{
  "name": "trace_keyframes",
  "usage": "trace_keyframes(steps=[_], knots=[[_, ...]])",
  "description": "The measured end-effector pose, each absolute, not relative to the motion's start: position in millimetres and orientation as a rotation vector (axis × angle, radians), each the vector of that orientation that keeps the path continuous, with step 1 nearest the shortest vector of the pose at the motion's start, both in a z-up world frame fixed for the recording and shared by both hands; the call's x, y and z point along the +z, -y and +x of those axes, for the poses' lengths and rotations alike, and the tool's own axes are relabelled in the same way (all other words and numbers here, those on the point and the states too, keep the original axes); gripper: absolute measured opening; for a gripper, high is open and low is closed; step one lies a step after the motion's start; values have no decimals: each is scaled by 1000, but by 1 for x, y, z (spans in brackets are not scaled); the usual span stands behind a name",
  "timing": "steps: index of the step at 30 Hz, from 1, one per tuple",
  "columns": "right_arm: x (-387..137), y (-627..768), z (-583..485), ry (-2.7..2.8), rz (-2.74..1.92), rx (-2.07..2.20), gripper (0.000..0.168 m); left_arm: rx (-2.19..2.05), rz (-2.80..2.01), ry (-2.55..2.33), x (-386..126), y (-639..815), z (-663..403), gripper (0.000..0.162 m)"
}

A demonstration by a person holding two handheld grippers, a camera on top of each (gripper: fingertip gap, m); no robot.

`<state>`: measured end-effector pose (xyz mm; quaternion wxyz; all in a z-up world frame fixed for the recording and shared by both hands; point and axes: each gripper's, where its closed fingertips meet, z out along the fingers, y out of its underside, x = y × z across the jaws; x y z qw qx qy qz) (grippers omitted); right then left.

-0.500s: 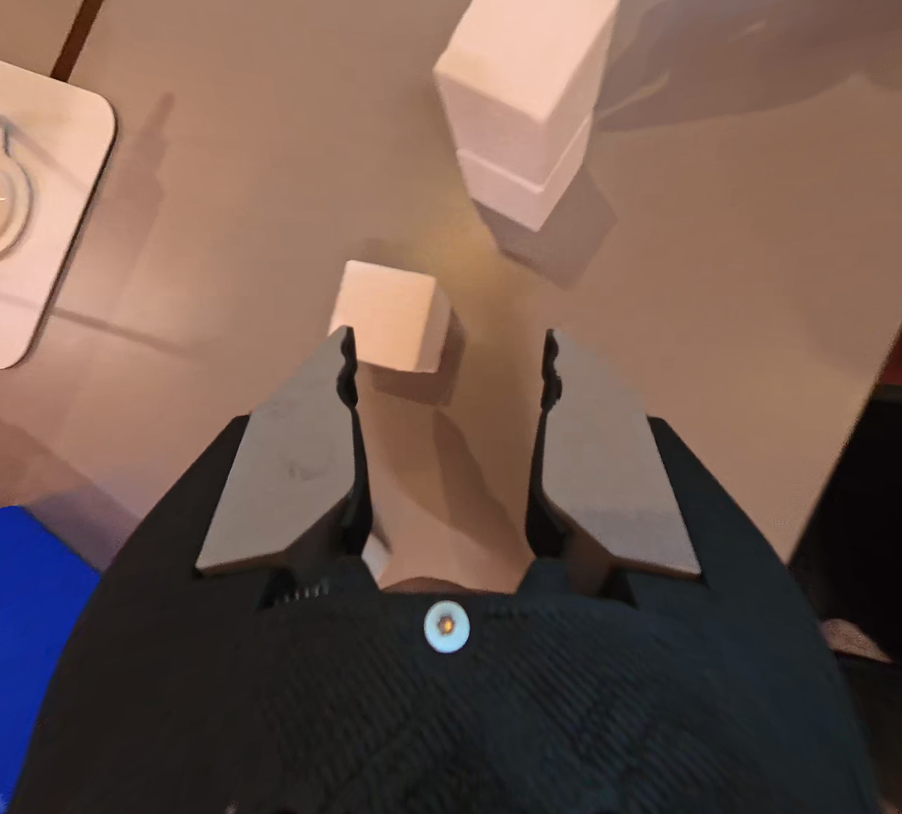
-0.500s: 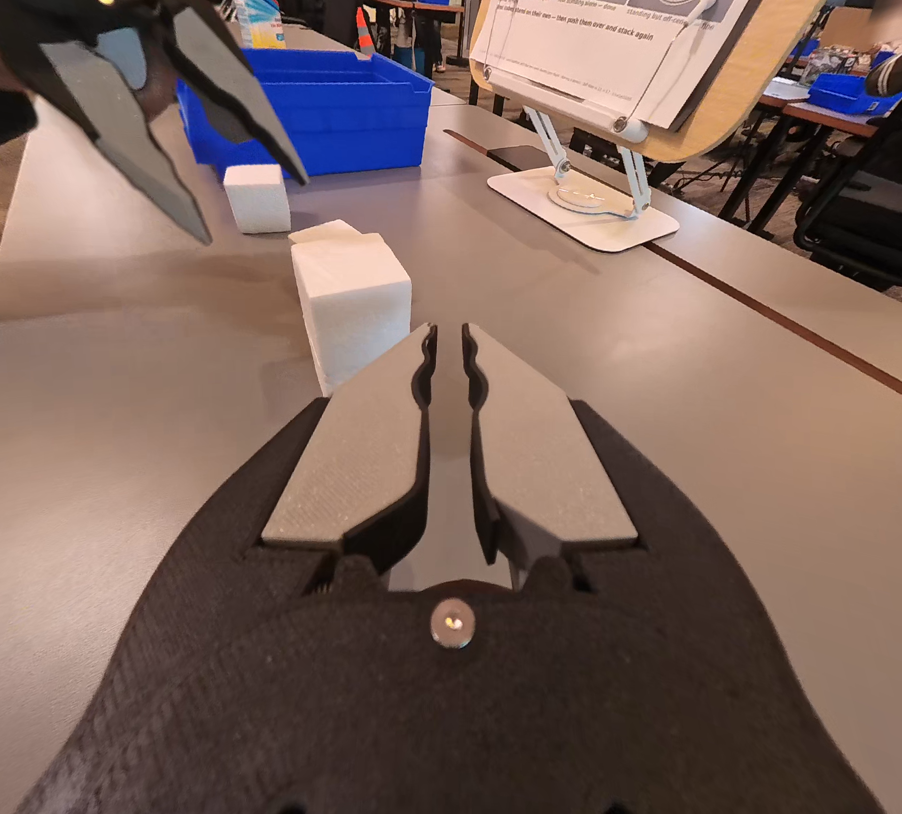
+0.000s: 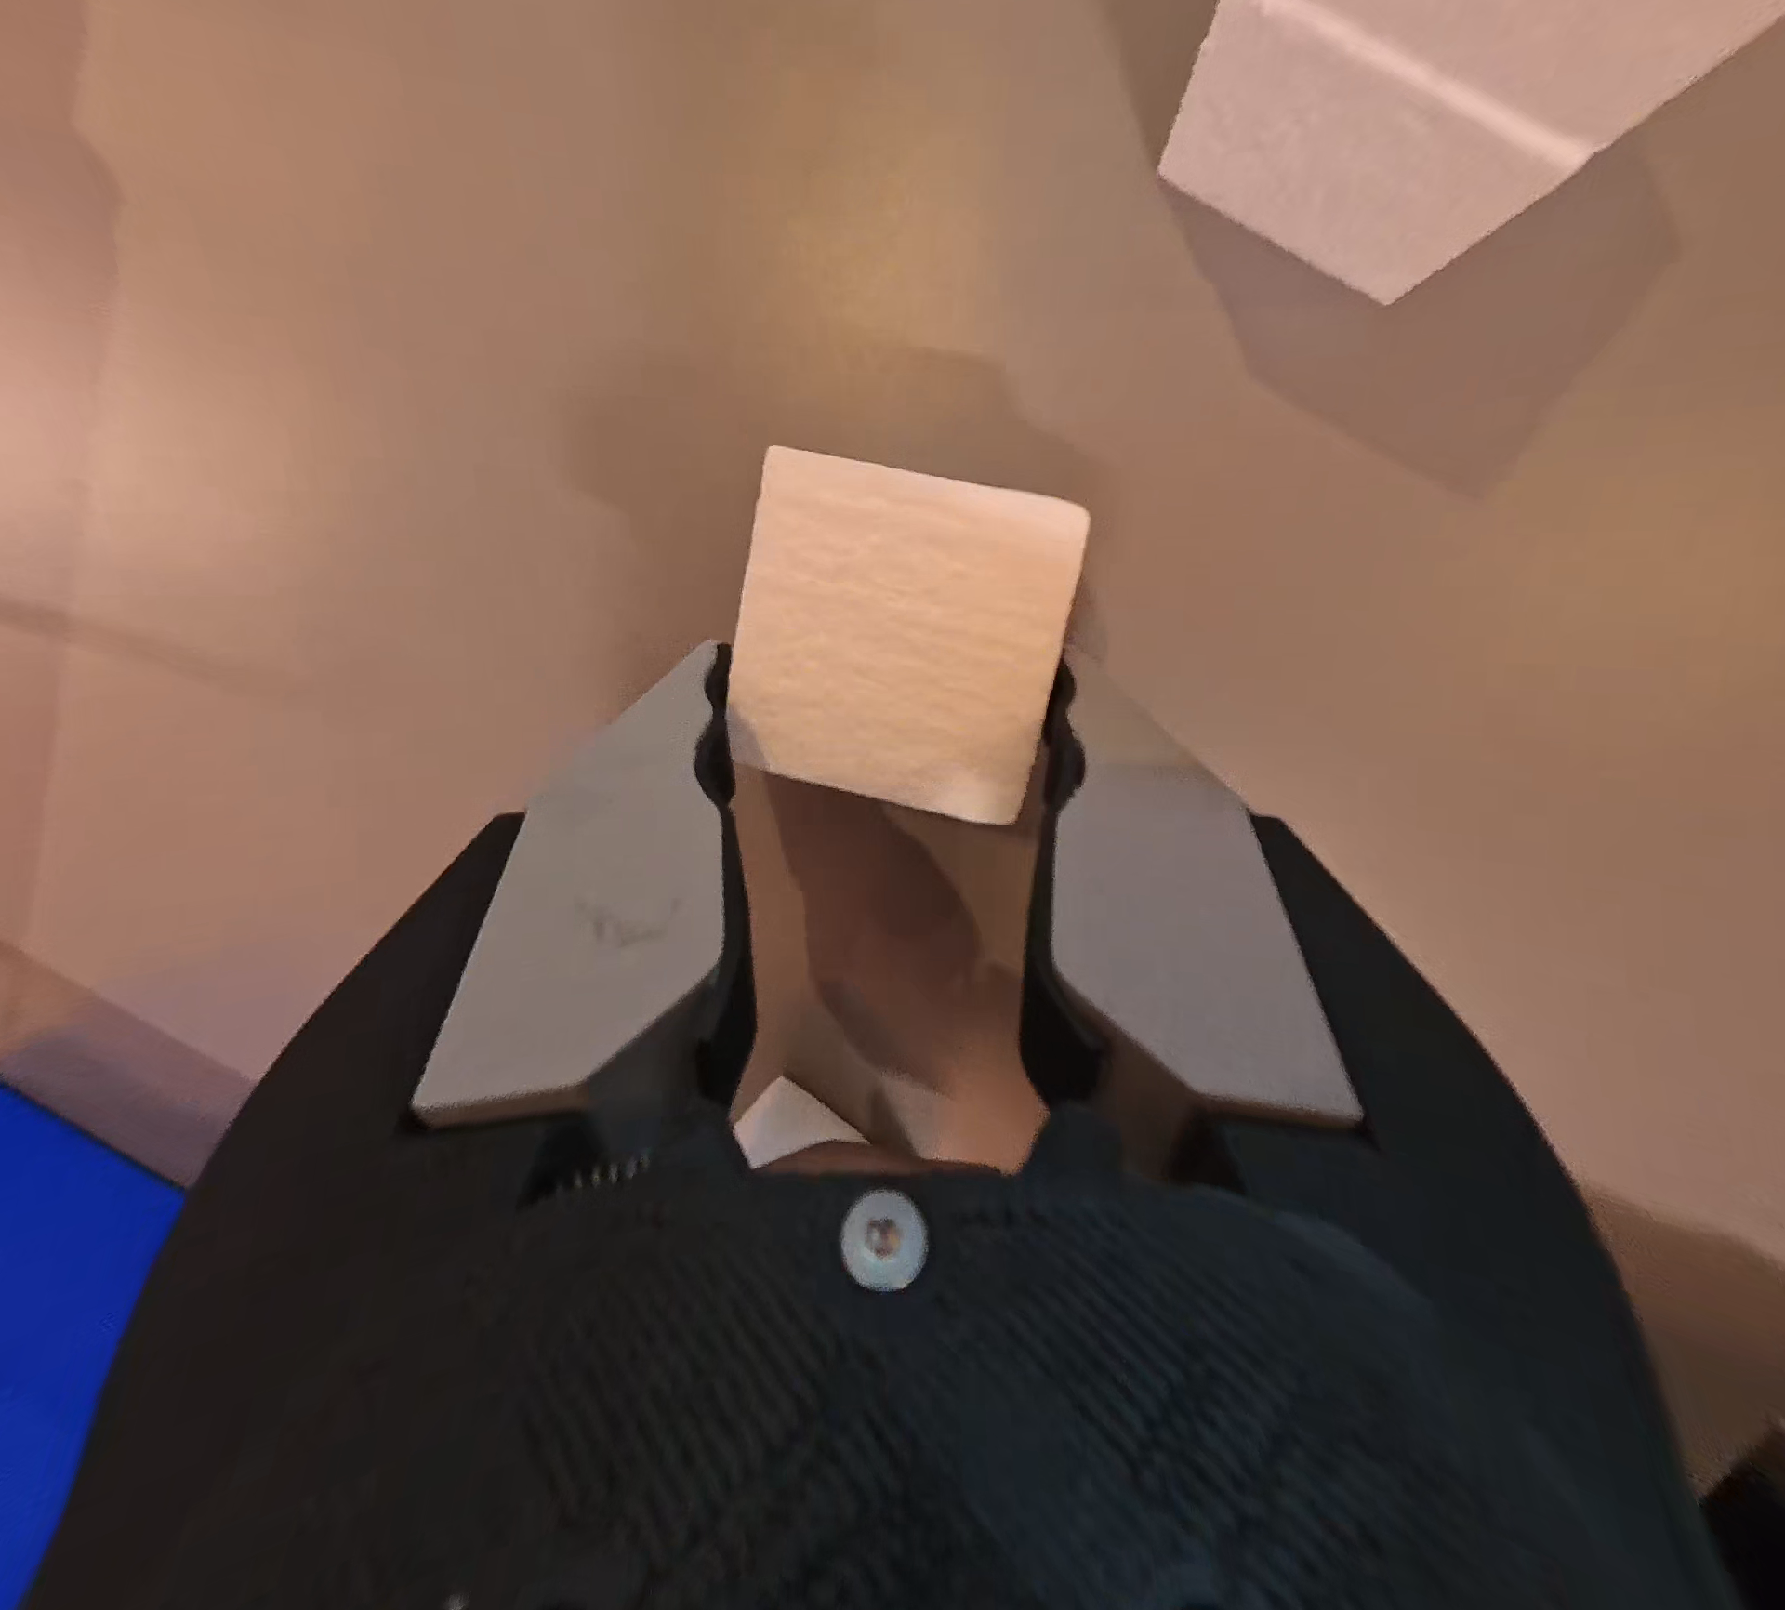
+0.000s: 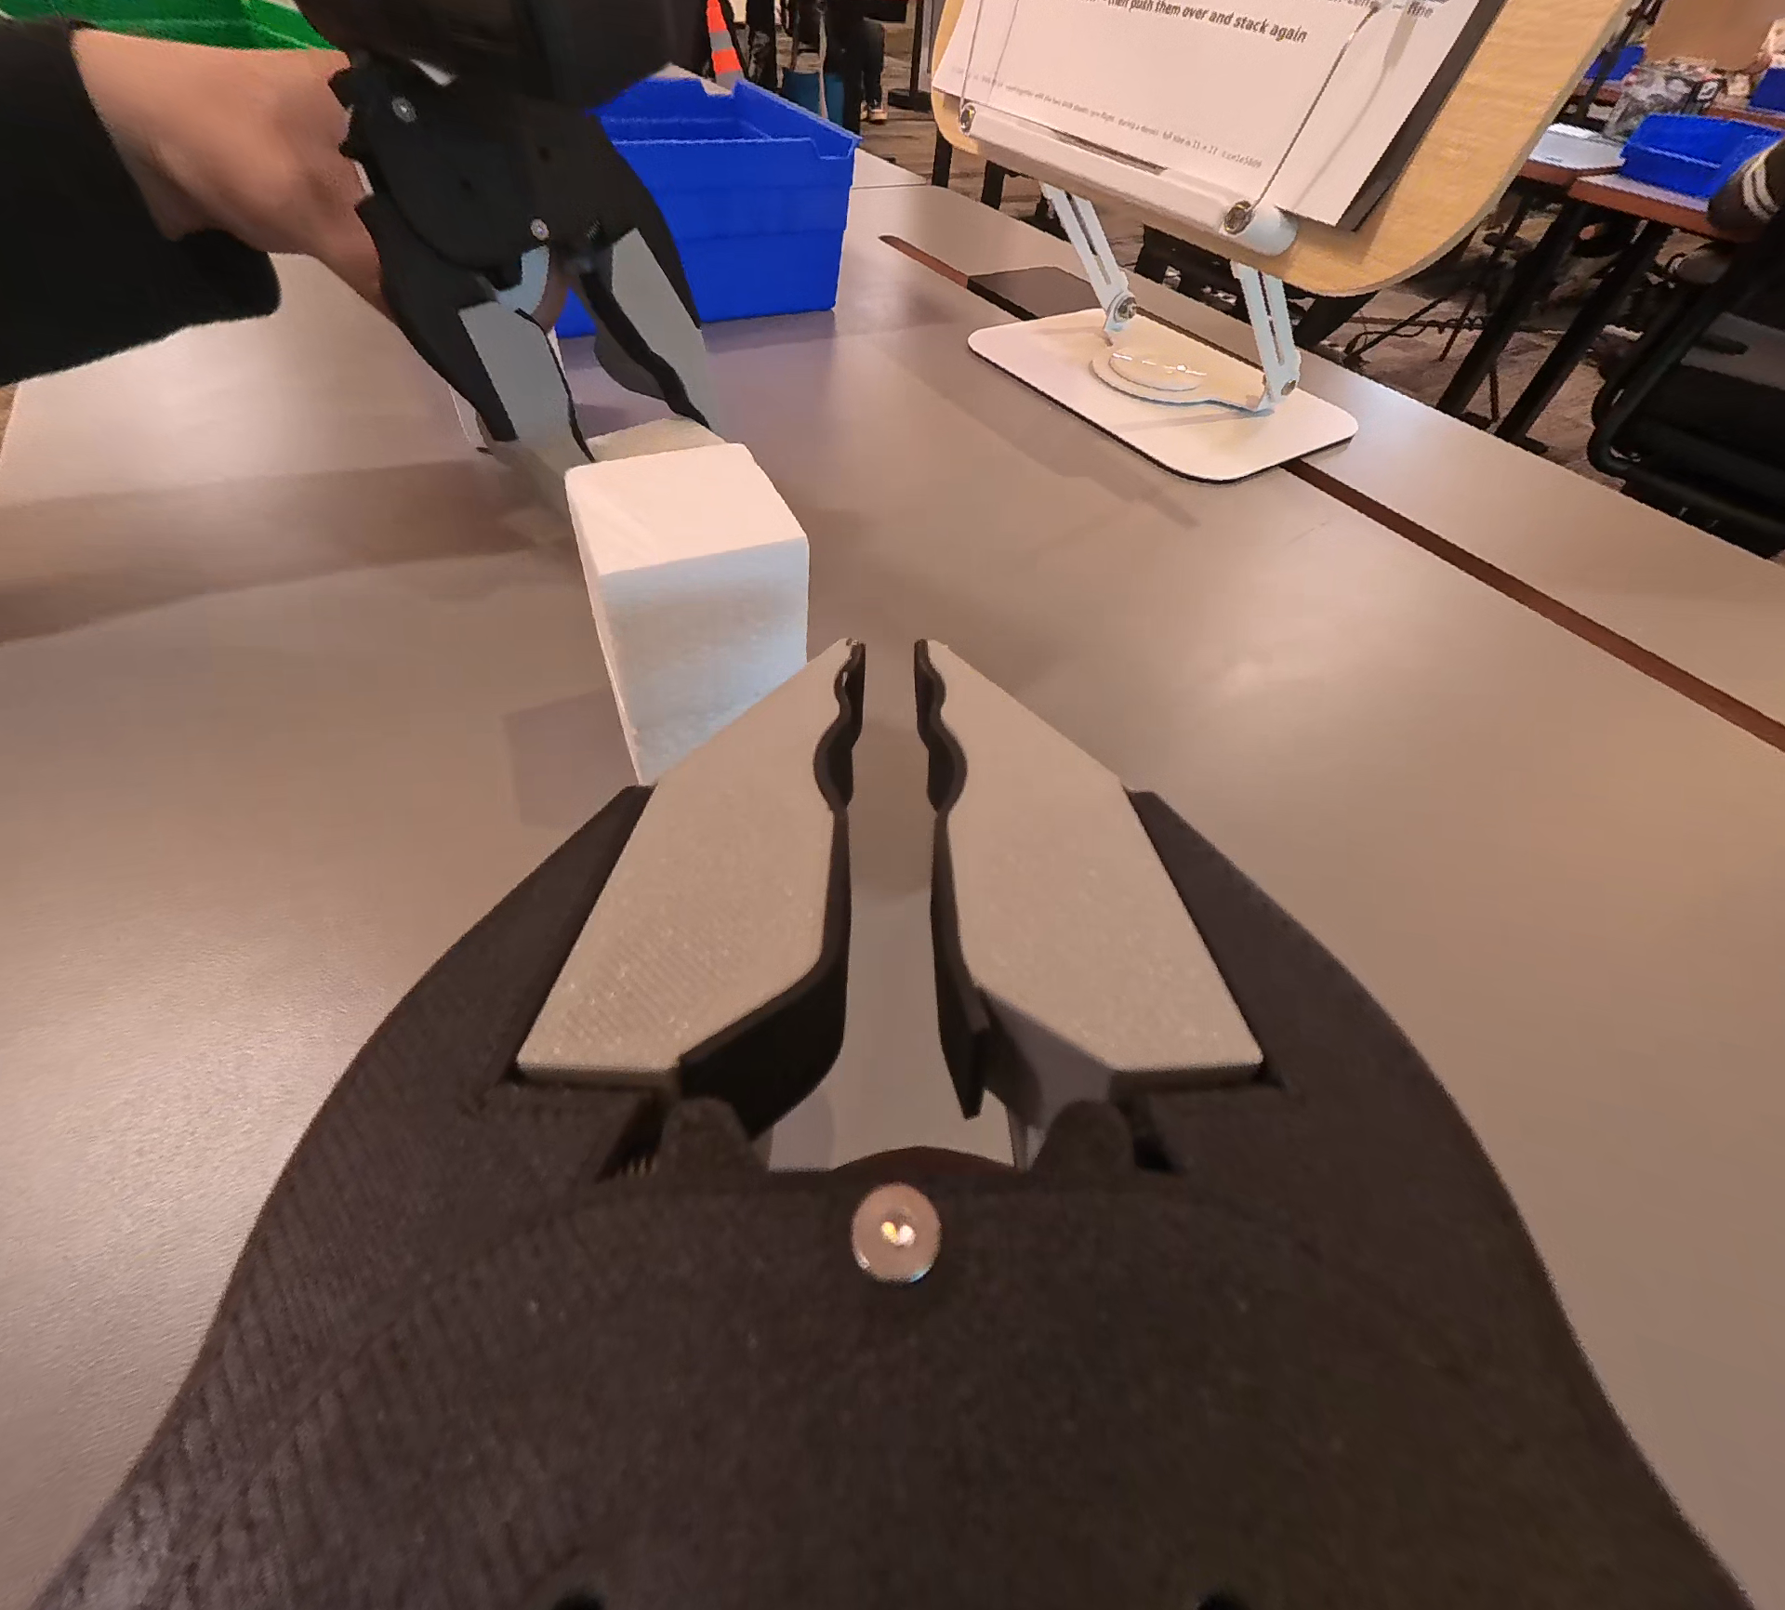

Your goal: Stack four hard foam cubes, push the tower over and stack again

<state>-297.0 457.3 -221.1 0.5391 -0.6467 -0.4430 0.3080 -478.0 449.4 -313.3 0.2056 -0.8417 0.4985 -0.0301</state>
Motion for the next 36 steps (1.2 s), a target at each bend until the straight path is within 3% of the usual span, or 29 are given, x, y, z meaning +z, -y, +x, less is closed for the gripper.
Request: trace_keyframes(steps=[15, 36], knots=[[-222, -460, -294, 1034, -1555, 723, 7, -234, -1997, -1597, -188, -428, -394, 63], [-223, -456, -298, 1060, -1549, 725, 7, -160, -2055, -1711, -205, -432, -362, 63]])
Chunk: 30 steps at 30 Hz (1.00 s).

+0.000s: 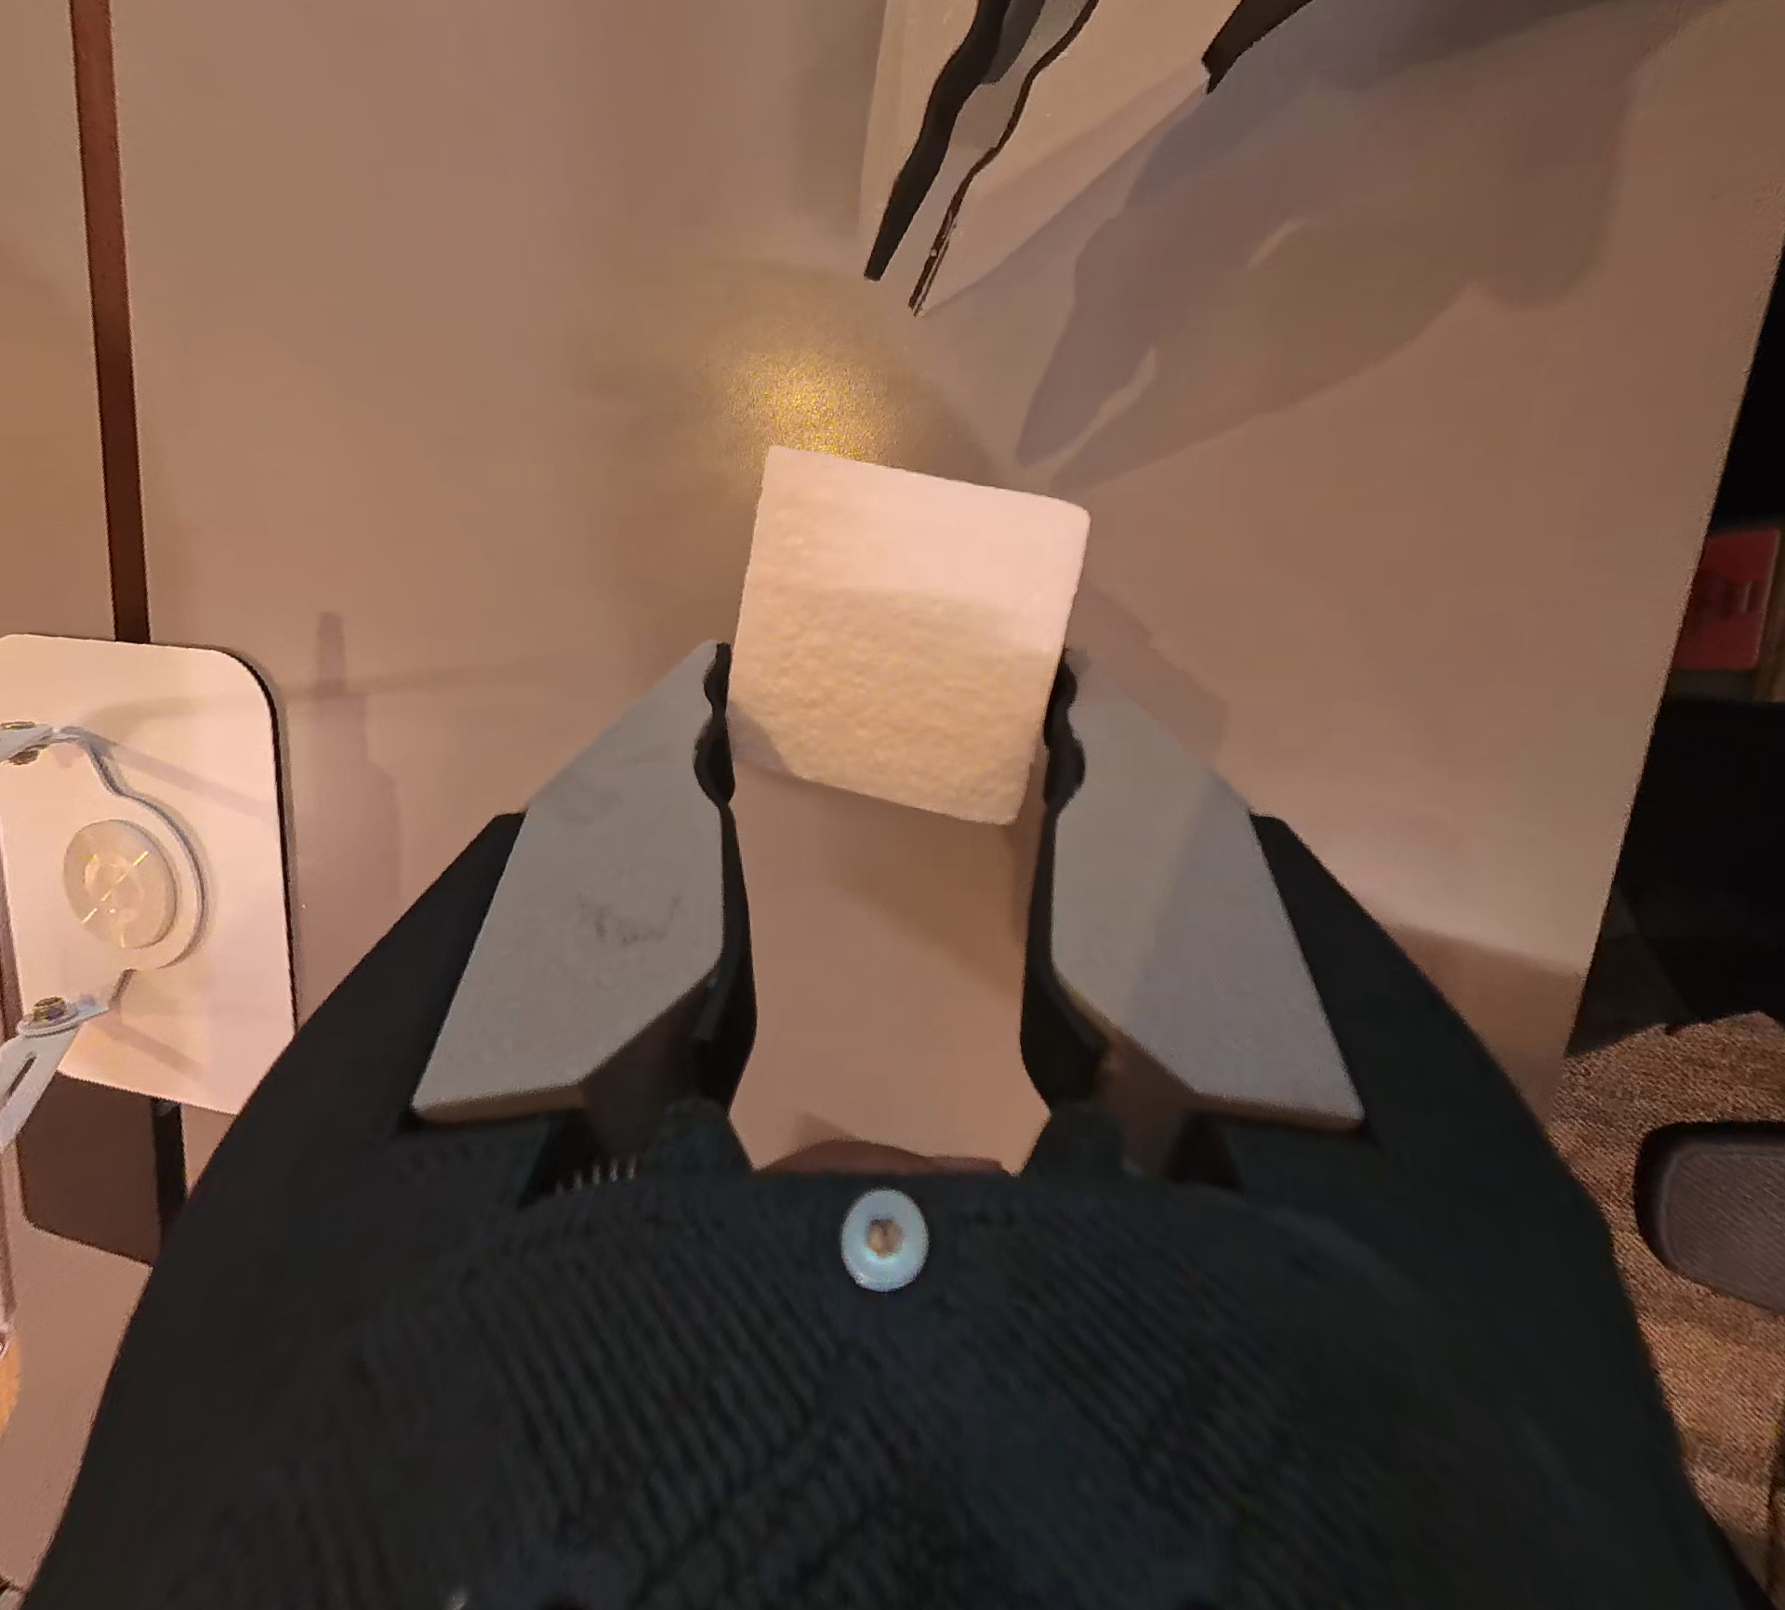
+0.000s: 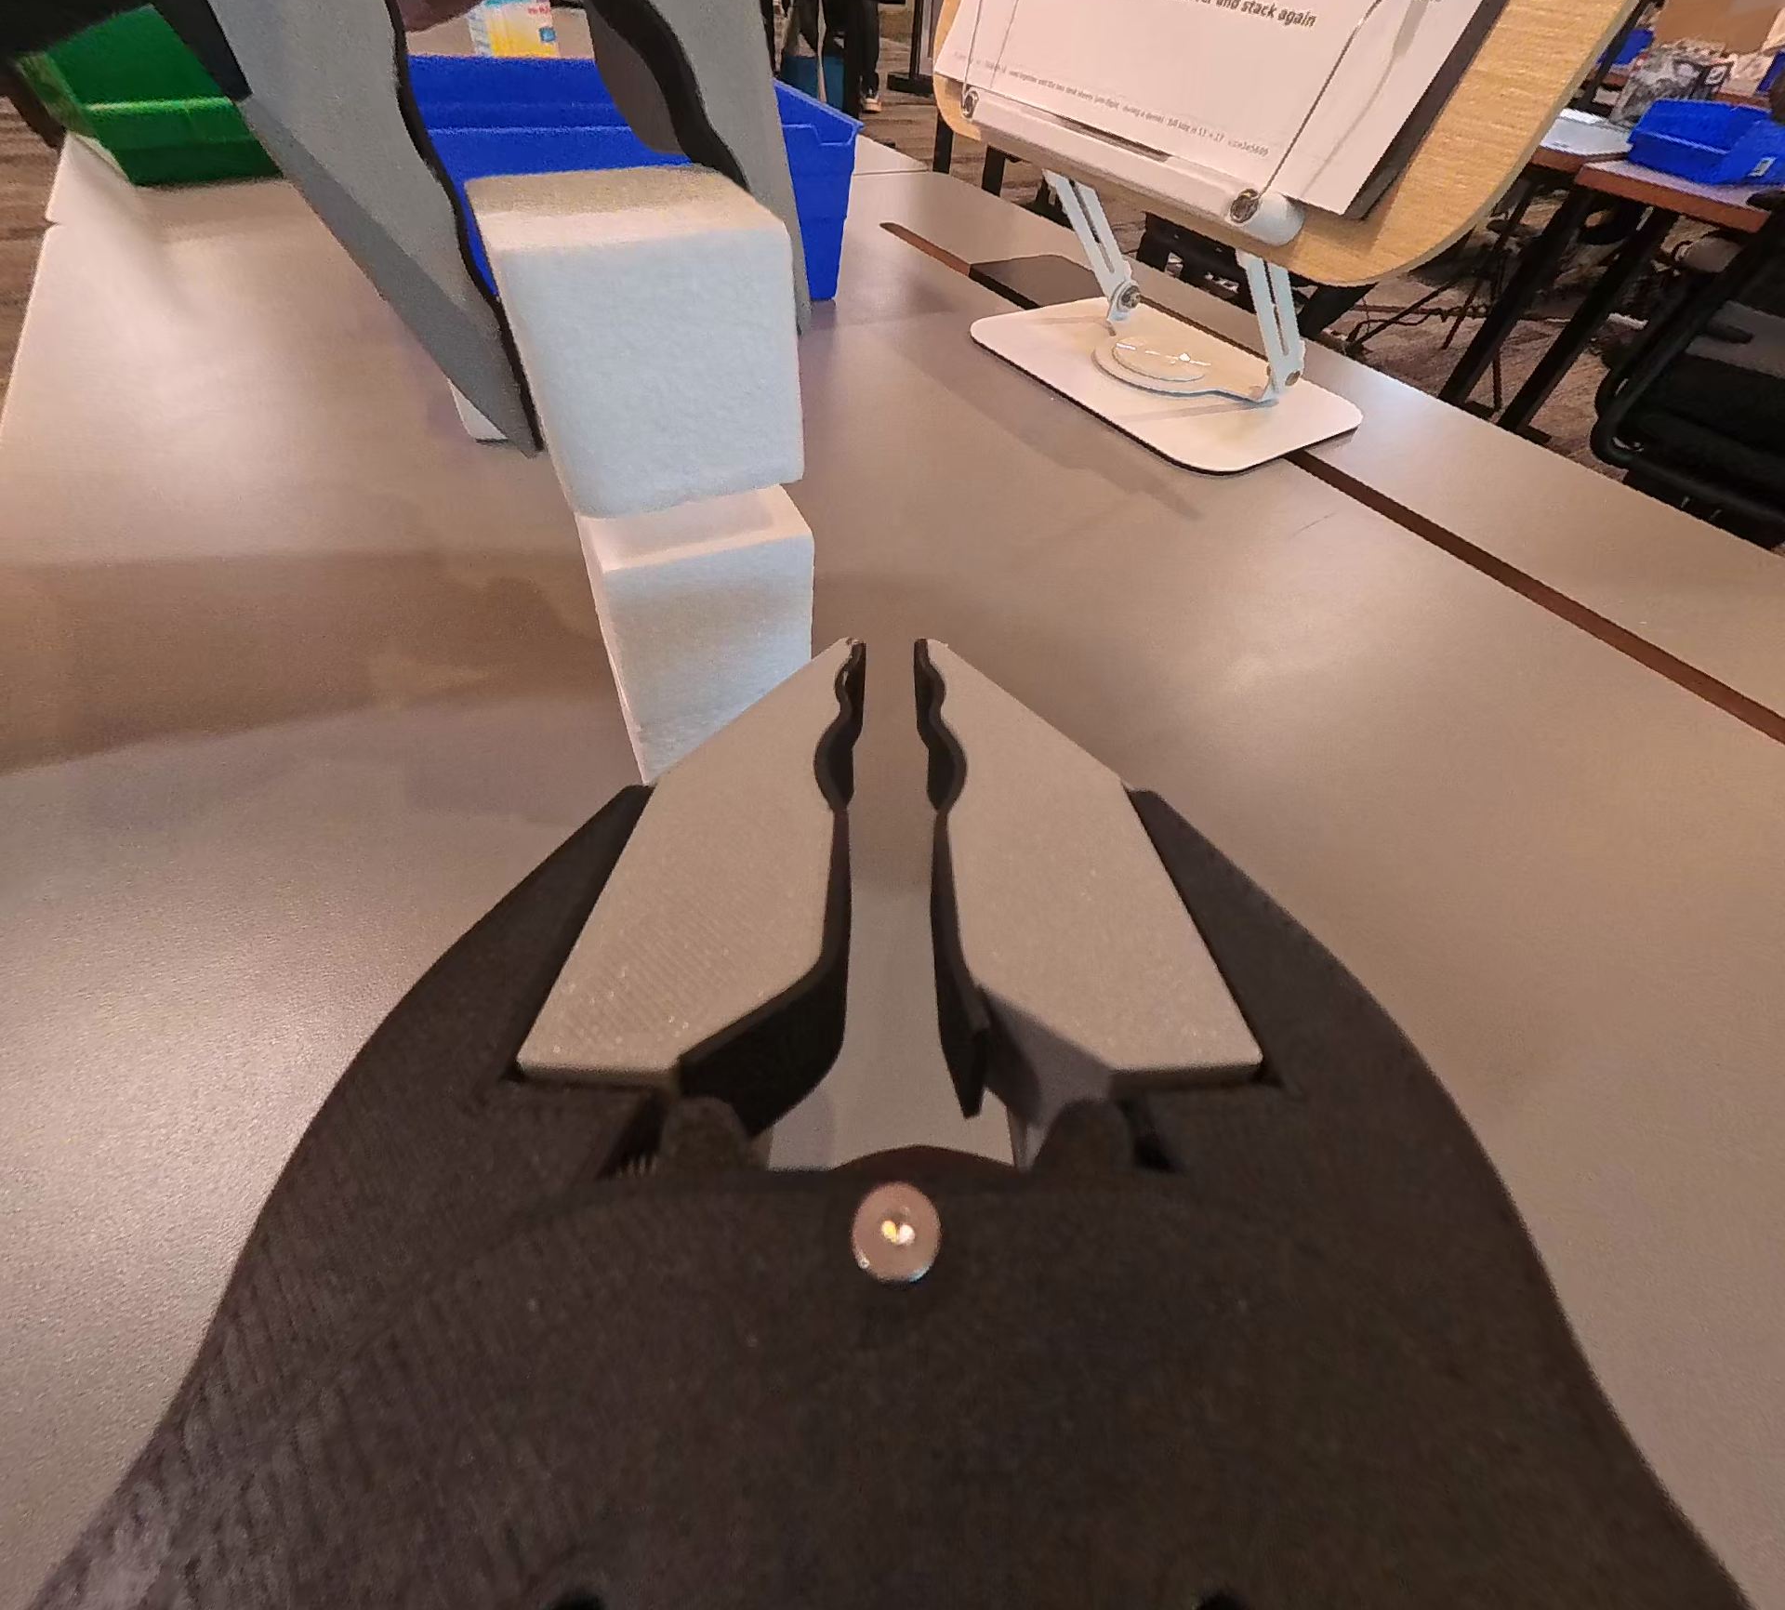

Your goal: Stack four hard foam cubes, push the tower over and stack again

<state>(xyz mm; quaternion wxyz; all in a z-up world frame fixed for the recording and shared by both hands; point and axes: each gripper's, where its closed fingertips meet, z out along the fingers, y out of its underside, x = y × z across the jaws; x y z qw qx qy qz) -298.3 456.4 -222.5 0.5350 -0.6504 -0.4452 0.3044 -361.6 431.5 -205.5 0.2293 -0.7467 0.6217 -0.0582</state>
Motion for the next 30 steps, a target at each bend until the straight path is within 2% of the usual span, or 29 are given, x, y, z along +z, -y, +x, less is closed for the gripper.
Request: trace_keyframes(steps=[30], knots=[[-219, -455, -298, 1057, -1538, 731, 7, -157, -2074, -1709, -216, -434, -360, 63]])
